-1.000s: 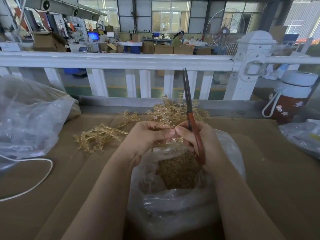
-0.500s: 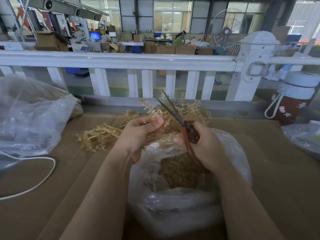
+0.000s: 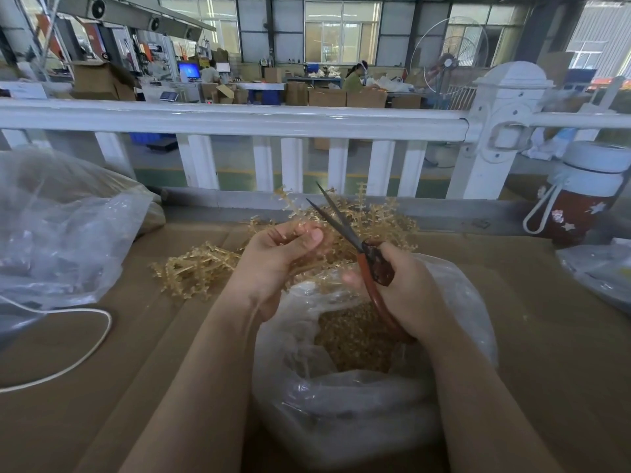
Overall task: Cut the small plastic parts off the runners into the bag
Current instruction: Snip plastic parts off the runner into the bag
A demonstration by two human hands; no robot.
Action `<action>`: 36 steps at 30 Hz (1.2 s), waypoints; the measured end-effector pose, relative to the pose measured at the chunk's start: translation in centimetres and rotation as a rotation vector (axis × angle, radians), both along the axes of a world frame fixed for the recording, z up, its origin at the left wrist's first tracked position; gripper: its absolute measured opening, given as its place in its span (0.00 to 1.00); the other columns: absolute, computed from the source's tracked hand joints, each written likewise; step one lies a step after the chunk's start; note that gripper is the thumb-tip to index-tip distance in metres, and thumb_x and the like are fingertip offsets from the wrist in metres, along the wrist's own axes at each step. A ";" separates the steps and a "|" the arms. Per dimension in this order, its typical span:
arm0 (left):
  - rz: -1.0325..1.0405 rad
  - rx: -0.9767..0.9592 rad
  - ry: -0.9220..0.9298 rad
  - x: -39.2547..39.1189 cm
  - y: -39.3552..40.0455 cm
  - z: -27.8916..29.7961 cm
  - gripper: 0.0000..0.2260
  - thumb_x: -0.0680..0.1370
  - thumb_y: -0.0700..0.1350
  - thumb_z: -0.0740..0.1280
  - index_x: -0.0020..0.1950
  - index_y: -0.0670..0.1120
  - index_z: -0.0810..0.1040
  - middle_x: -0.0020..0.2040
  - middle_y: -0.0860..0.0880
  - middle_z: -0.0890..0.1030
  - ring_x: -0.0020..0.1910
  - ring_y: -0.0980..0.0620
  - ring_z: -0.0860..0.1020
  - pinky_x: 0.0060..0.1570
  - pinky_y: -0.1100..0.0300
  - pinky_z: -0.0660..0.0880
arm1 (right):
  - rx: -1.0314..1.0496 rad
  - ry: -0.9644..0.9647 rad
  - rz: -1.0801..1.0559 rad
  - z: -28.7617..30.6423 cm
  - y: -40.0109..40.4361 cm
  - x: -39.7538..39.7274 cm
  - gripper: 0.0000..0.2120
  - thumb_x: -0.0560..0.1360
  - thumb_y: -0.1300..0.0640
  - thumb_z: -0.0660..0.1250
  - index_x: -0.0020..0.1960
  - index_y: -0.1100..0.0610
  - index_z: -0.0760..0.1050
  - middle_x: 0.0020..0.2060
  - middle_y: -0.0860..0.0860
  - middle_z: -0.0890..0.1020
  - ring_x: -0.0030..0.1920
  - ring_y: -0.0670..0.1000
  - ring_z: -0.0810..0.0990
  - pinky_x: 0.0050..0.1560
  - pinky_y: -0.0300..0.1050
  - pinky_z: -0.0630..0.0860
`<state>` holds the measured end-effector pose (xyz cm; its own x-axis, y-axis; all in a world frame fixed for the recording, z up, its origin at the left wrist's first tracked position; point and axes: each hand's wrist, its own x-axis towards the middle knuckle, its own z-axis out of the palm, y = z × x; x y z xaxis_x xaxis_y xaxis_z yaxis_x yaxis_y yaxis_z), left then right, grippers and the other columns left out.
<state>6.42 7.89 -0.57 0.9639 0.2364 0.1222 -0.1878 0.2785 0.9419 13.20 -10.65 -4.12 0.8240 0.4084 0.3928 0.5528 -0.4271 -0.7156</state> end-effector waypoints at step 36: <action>0.024 0.087 -0.105 -0.2 1.2 -0.3 0.06 0.70 0.41 0.71 0.45 0.41 0.81 0.39 0.50 0.85 0.40 0.56 0.83 0.41 0.66 0.78 | -0.131 -0.146 -0.112 0.3 0.3 -0.3 0.39 0.56 0.13 0.55 0.47 0.42 0.79 0.35 0.35 0.79 0.43 0.34 0.77 0.36 0.30 0.69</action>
<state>6.22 9.12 -0.82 0.9388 0.2438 0.2432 -0.2923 0.1906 0.9372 12.94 -10.34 -3.80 0.8053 0.3731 0.4607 0.5903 -0.5754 -0.5661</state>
